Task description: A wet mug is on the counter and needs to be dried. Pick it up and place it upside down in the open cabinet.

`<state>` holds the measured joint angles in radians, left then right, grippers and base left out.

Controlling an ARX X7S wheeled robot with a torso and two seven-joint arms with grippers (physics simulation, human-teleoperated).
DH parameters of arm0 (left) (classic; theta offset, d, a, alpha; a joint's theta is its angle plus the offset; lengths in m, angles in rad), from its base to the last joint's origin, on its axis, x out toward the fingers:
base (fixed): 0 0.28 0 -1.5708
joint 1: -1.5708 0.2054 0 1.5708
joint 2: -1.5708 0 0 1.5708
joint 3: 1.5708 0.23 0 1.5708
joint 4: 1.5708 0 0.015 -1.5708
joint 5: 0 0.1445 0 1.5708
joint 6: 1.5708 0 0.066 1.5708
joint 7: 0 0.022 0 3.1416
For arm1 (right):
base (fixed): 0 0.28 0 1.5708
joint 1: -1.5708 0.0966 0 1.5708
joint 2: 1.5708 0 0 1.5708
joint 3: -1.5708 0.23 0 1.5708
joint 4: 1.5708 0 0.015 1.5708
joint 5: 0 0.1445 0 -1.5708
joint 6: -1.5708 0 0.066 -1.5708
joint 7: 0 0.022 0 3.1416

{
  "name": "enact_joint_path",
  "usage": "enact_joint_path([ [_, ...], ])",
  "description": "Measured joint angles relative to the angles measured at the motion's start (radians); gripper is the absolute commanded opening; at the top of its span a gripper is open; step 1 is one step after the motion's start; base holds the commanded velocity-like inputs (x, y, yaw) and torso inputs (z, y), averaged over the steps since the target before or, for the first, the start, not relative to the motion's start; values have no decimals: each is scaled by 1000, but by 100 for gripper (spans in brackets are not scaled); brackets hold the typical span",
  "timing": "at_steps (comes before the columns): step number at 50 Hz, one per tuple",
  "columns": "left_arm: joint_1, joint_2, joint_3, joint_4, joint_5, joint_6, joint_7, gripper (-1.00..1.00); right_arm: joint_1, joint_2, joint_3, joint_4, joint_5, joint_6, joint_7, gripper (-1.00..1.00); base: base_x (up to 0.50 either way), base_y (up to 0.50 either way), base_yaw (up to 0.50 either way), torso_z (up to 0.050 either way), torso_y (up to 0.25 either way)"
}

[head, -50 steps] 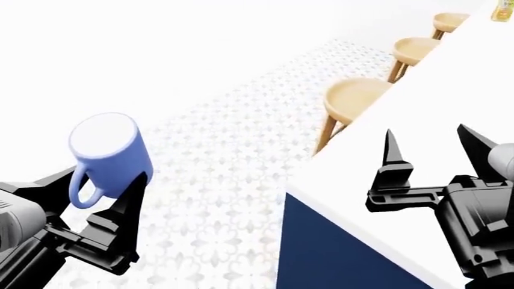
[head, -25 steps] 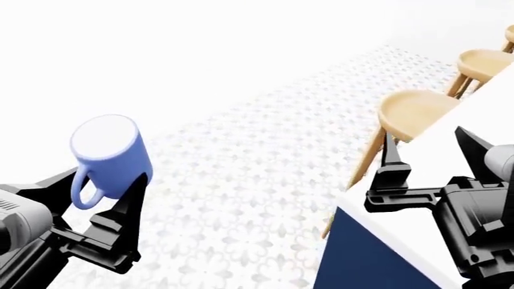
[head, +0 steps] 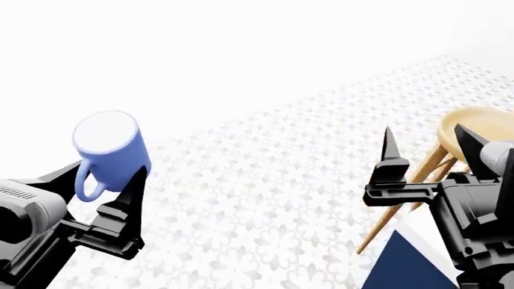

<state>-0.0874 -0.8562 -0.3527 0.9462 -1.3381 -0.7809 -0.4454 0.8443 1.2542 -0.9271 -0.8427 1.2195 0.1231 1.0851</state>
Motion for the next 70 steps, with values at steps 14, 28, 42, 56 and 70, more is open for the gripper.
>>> enact_joint_path([
  [14,-79,76,122,-61,171,11,18,-100,-35,-70,4,89,-96,-64,10,100,-30,-59,500,0,1],
  [28,-112,132,208,-99,287,32,38,-100,-51,-147,-4,162,-152,-93,-5,100,-23,-58,500,1,1],
  [42,-107,158,246,-95,371,52,25,-100,-60,-183,-10,180,-183,-103,-15,100,-19,-63,500,0,0],
  [56,-85,182,273,-94,454,88,17,-100,-80,-199,-10,183,-219,-128,-15,100,-14,-64,500,0,1],
  [70,-69,189,284,-92,482,107,16,-100,-81,-214,-16,183,-241,-114,-10,100,-5,-33,500,0,1],
])
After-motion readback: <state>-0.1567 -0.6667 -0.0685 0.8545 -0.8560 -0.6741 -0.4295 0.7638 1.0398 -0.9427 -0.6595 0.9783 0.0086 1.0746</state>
